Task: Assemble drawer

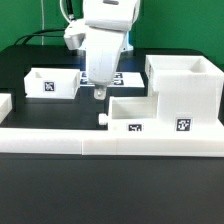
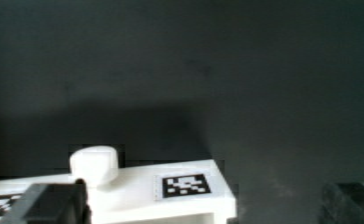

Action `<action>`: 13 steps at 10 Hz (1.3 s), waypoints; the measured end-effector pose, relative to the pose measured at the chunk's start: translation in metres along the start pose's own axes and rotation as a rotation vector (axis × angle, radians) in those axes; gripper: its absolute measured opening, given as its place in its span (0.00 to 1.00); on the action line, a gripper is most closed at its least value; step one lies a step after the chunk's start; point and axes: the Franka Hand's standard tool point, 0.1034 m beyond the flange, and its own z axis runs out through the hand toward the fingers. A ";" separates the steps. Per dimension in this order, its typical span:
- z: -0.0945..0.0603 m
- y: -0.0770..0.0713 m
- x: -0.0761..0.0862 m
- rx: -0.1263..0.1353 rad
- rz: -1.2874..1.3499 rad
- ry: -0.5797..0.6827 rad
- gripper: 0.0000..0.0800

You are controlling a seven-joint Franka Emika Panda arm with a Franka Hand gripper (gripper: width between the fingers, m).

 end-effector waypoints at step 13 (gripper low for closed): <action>0.020 0.028 0.002 0.044 -0.144 0.221 0.81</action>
Offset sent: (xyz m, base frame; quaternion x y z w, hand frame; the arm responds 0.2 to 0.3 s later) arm -0.0194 -0.0207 -0.0408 0.0076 0.1987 -0.0803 0.9767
